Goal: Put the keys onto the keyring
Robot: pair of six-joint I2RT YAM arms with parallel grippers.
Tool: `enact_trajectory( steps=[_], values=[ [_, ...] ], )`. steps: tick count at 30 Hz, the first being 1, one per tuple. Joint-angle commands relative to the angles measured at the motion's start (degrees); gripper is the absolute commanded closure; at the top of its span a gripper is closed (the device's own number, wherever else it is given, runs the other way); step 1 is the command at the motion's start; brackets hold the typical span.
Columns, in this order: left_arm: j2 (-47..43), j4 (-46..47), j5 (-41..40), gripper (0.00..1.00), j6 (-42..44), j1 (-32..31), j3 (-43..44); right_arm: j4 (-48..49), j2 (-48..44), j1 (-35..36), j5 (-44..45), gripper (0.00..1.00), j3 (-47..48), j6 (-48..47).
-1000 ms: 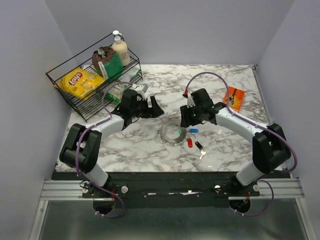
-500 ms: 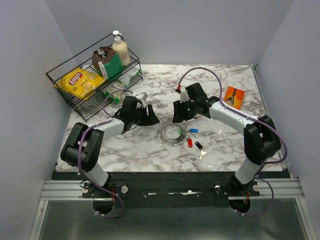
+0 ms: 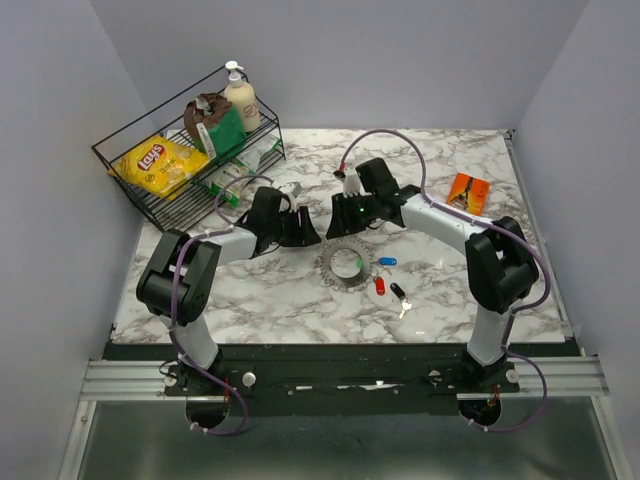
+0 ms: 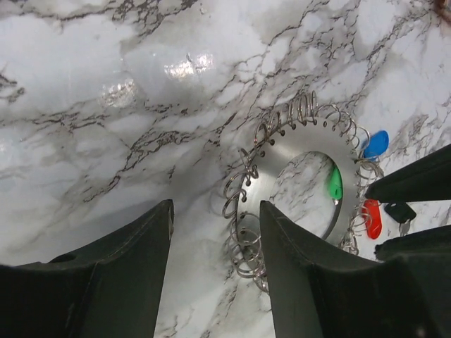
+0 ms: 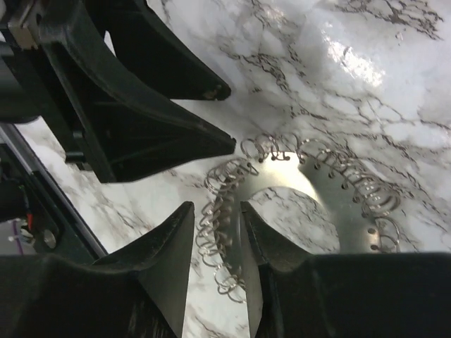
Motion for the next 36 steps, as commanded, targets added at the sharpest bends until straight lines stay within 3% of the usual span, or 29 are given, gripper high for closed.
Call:
enact_trajectory(
  steps=[1,3,10,15,36],
  values=[
    [2.1,-0.7,1.9,0.42,1.9,0.1,1.7,1.2,4.1,0.5,-2.3,0.62,4.2,3.1],
    [2.5,-0.1,2.7,0.45,1.8,0.2,1.3,1.1,5.2,0.6,-1.4,0.72,4.9,4.8],
    [2.8,1.6,5.0,0.49,1.2,0.1,0.2,0.9,7.3,0.5,0.0,0.84,4.9,5.7],
    [3.1,4.4,7.1,0.52,0.2,0.1,-1.1,0.9,8.9,0.7,-0.3,0.99,4.9,6.0],
    [6.0,8.0,8.5,0.68,-0.8,0.1,-2.2,0.5,16.7,1.3,2.5,0.99,8.7,5.8]
  ],
)
